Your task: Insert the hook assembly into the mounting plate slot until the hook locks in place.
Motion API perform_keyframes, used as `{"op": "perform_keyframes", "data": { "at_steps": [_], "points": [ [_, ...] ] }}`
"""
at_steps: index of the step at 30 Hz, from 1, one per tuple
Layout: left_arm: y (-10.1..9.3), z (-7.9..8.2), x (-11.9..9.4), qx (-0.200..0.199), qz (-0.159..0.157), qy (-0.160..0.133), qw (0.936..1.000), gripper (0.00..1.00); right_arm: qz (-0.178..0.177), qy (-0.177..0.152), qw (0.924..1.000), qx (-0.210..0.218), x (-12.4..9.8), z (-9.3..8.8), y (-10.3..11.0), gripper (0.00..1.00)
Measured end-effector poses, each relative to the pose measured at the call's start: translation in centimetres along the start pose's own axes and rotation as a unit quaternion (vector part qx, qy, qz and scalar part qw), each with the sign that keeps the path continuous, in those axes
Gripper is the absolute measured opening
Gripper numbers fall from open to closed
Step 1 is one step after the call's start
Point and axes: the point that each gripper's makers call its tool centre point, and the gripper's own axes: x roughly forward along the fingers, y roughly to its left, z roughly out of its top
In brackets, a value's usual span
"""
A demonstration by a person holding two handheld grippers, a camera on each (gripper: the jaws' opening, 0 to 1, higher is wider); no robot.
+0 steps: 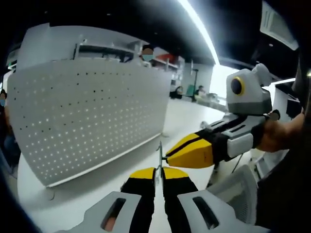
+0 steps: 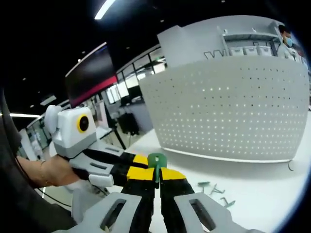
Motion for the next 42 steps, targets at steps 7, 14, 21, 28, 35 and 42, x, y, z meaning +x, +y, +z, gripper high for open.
{"op": "perform_keyframes", "data": {
  "at_steps": [7,14,21,28,35,42],
  "points": [
    [0.1,0.2,-0.1,0.016,0.007,-0.006,0.9998,0.03,0.002,-0.003,1.0,-0.004,0.1,0.2,0.1,0.01],
    [0.2,0.5,-0.2,-0.004,0.008,-0.01,0.9999,0.03,0.001,-0.009,0.9999,-0.011,0.0,0.5,0.1,0.01],
    [0.3,0.7,-0.3,-0.034,0.011,-0.015,0.9993,0.02,0.008,-0.017,0.9993,-0.033,-0.1,0.9,0.5,0.04],
    [1.0,0.4,-0.6,-0.067,0.023,-0.018,0.9973,0.02,0.009,-0.03,0.9992,-0.023,-0.5,1.3,0.6,0.07],
    [1.5,0.7,-0.8,-0.128,0.022,-0.04,0.9907,0.02,0.001,-0.054,0.9985,-0.008,-0.9,2.2,0.4,0.07],
    [1.4,1.4,-1.0,-0.151,0.016,-0.055,0.9869,0.02,0.002,-0.07,0.9975,-0.009,-0.9,2.7,0.8,0.07]
  ]
}}
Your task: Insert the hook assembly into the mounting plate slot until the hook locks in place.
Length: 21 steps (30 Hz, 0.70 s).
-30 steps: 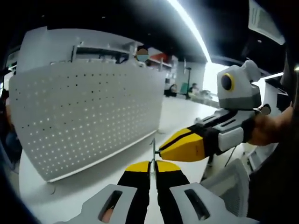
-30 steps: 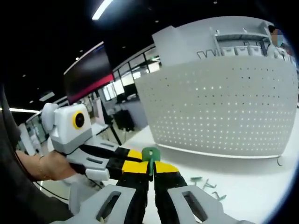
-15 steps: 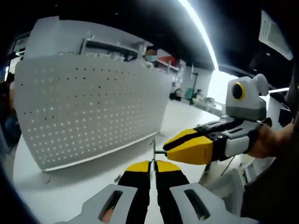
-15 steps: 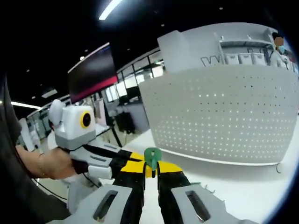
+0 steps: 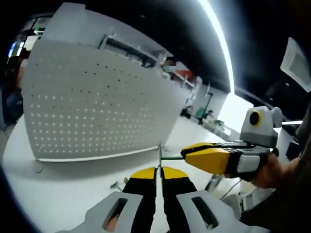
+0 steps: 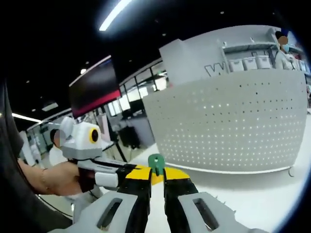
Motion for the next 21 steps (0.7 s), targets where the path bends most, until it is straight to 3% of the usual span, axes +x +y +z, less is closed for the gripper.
{"op": "perform_keyframes", "data": {
  "at_steps": [8,21],
  "points": [
    [-1.2,0.4,0.1,-0.007,-0.022,-0.011,0.9997,0.03,0.0,-0.001,1.0,0.003,0.5,-0.1,0.1,0.03],
    [-1.3,0.6,0.0,-0.001,-0.018,-0.016,0.9997,0.02,-0.004,-0.011,0.9995,-0.028,0.7,0.3,0.4,0.02]
  ]
}}
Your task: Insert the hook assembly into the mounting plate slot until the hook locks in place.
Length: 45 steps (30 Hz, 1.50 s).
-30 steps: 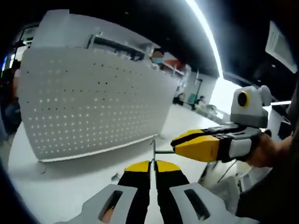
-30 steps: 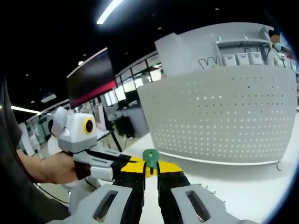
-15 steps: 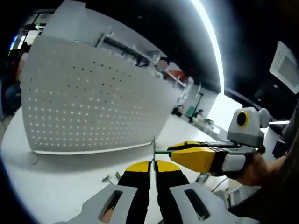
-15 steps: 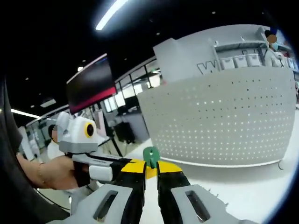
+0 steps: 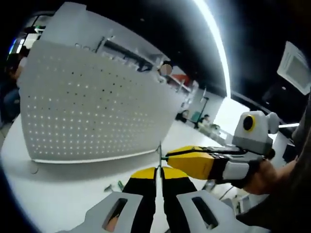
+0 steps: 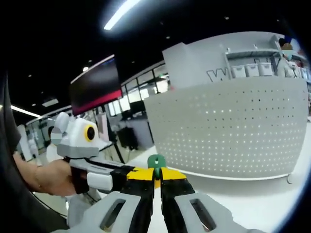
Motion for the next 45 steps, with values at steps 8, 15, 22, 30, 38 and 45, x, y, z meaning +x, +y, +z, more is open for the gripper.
{"op": "perform_keyframes", "data": {
  "at_steps": [8,15,22,30,38,45],
  "points": [
    [-0.27,0.23,-0.01,0.001,-0.003,-0.003,1.0,0.02,-0.004,-0.007,1.0,0.002,-0.02,0.36,-0.08,0.01],
    [-0.38,0.36,-0.2,0.005,-0.005,-0.007,0.9999,0.03,-0.004,-0.009,0.9998,0.017,0.0,0.48,0.02,0.01],
    [-0.26,0.26,-0.35,0.01,-0.005,-0.007,0.9999,0.04,-0.003,-0.004,0.9999,0.012,0.12,0.36,0.19,0.0],
    [-0.19,0.12,-0.44,0.017,-0.006,-0.006,0.9998,0.04,-0.001,0.0,0.9999,0.01,0.19,0.2,0.32,0.0],
    [-0.24,0.06,-0.42,0.018,-0.007,-0.005,0.9998,0.04,-0.002,0.0,0.9999,0.012,0.13,0.14,0.29,0.0],
    [-0.25,0.07,-0.41,0.016,-0.007,-0.006,0.9998,0.04,-0.003,-0.002,0.9999,0.014,0.12,0.17,0.23,0.0]
  ]
}}
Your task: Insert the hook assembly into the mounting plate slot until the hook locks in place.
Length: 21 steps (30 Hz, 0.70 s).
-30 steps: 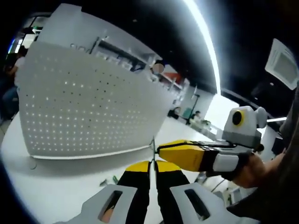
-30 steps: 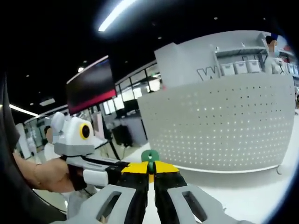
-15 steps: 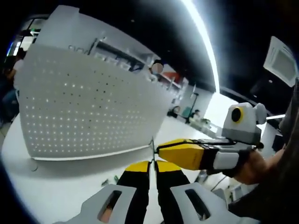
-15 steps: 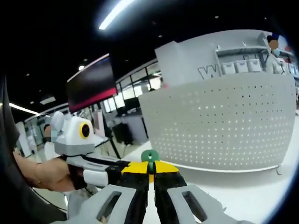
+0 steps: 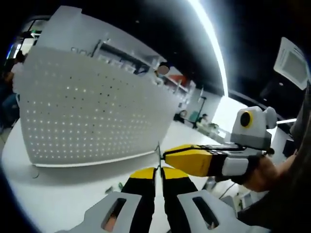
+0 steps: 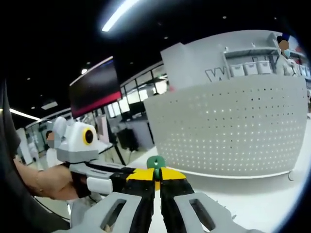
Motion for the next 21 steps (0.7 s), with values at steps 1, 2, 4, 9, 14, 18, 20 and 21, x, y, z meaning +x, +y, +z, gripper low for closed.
{"op": "perform_keyframes", "data": {
  "at_steps": [1,2,4,9,14,18,20,21],
  "points": [
    [0.02,-0.01,0.01,0.001,0.001,0.0,1.0,0.05,0.0,0.0,1.0,0.0,0.01,-0.01,-0.03,0.0],
    [0.04,0.0,0.02,0.003,0.001,-0.001,1.0,0.05,0.0,0.0,1.0,0.001,0.02,-0.02,-0.03,0.0],
    [0.05,-0.04,0.02,0.004,0.002,0.0,1.0,0.05,-0.001,0.001,1.0,0.001,0.02,-0.06,-0.07,0.0],
    [0.08,-0.19,0.02,0.005,0.001,0.002,1.0,0.05,-0.002,0.003,1.0,0.001,-0.01,-0.2,-0.1,0.0],
    [0.2,-0.37,-0.05,0.012,0.004,0.006,0.9999,0.05,-0.004,0.003,1.0,0.0,0.05,-0.28,-0.12,0.0],
    [0.46,-0.58,-0.19,0.012,0.011,0.01,0.9998,0.09,-0.006,0.003,1.0,0.0,0.06,-0.28,-0.24,0.0],
    [0.59,-0.61,-0.25,0.014,0.014,0.01,0.9998,0.11,-0.007,0.003,1.0,-0.001,0.08,-0.3,-0.27,0.0],
    [0.63,-0.61,-0.29,0.016,0.015,0.011,0.9997,0.12,-0.007,0.003,1.0,0.0,0.1,-0.31,-0.28,0.0]
  ]
}}
